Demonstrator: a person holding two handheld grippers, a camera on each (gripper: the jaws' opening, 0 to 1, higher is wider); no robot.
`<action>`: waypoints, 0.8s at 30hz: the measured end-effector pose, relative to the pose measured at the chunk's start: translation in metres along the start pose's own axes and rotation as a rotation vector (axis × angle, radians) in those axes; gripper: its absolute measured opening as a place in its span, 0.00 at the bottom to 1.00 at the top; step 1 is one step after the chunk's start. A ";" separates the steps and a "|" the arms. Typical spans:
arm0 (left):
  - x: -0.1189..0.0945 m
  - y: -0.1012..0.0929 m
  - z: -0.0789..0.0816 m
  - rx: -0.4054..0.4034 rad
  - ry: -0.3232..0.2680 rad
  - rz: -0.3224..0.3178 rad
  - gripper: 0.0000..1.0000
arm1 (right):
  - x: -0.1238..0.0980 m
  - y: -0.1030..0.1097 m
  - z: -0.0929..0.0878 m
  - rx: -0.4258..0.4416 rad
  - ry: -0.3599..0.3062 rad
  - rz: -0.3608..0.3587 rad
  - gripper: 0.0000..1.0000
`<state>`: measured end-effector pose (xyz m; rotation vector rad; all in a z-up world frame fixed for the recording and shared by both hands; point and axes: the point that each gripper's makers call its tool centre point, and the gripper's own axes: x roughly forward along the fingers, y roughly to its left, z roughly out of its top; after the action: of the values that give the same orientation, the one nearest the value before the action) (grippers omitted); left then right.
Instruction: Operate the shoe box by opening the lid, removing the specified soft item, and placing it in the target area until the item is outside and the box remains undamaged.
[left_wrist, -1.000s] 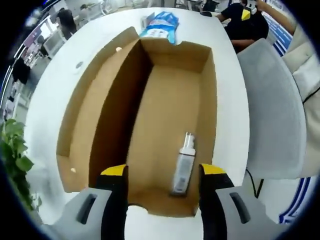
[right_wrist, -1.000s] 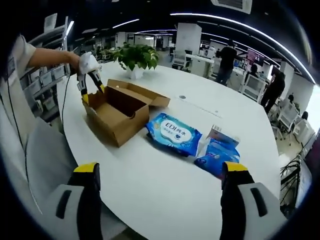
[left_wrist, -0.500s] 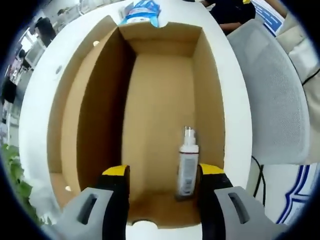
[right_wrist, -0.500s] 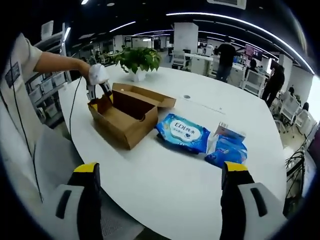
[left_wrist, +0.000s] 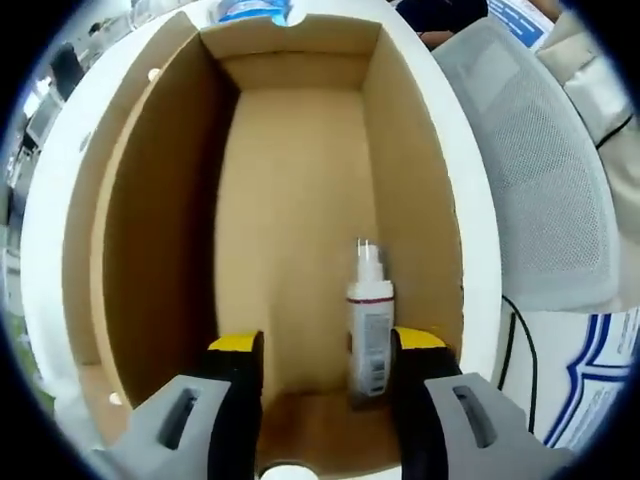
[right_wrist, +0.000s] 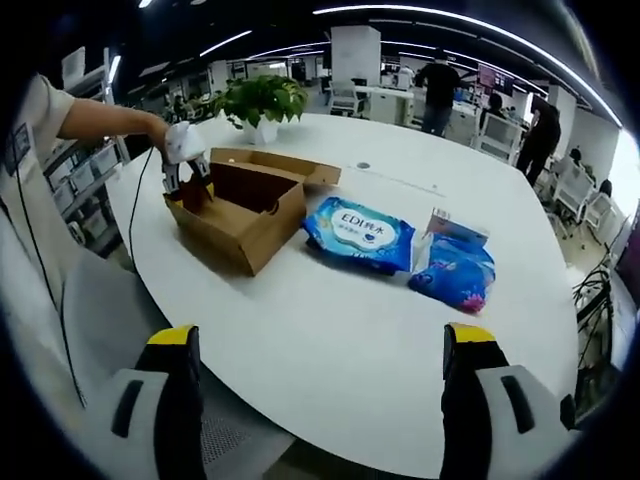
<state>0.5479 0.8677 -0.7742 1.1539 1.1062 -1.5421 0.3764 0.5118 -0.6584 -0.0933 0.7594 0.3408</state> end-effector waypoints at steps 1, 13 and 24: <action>0.000 0.001 0.001 0.005 -0.003 -0.001 0.53 | 0.000 -0.002 -0.001 0.004 0.002 -0.005 0.96; 0.002 0.012 0.004 0.007 -0.013 0.031 0.45 | -0.003 -0.006 -0.001 0.019 0.006 -0.022 0.96; 0.015 0.000 0.003 0.047 -0.007 0.015 0.27 | -0.002 -0.004 0.002 0.019 -0.006 -0.014 0.95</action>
<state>0.5449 0.8624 -0.7880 1.1854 1.0591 -1.5667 0.3782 0.5077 -0.6560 -0.0801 0.7554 0.3201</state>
